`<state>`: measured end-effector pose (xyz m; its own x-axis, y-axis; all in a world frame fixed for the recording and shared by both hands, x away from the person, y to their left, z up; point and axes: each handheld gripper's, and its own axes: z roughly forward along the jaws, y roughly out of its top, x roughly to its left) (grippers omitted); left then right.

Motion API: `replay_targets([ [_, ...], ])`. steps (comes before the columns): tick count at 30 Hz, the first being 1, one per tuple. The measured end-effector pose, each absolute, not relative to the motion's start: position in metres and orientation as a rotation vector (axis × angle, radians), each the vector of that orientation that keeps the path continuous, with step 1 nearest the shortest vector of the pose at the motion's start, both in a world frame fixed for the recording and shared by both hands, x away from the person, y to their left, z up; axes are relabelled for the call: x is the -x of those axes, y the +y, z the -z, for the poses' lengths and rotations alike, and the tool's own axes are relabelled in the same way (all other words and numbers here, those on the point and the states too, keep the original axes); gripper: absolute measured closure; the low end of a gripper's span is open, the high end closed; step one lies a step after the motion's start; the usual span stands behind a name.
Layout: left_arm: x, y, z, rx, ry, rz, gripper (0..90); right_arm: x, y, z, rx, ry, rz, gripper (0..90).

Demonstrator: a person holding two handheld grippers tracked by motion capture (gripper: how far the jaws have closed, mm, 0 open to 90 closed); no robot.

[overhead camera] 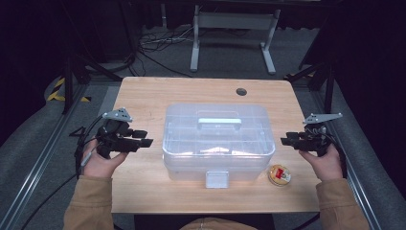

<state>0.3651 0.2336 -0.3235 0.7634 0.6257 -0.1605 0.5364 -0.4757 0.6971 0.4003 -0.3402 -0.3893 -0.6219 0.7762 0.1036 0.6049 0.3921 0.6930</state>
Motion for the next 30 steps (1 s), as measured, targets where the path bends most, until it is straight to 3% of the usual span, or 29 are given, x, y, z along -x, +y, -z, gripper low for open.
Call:
replay_targets([
  [8, -0.362, 0.221, 0.294, -2.085, 0.82, -0.111, 49.5, -0.397, -0.339, 0.393, -1.226, 2.418, -1.052, 57.1],
  [24, -0.383, 0.128, 0.283, -2.228, 0.6, -0.065, 40.7, -0.384, -0.346, 0.395, -1.259, 2.394, -1.105, 54.7],
  [30, -0.392, 0.107, 0.286, -2.252, 0.574, -0.133, 36.3, -0.378, -0.353, 0.396, -1.277, 2.38, -1.123, 54.3],
])
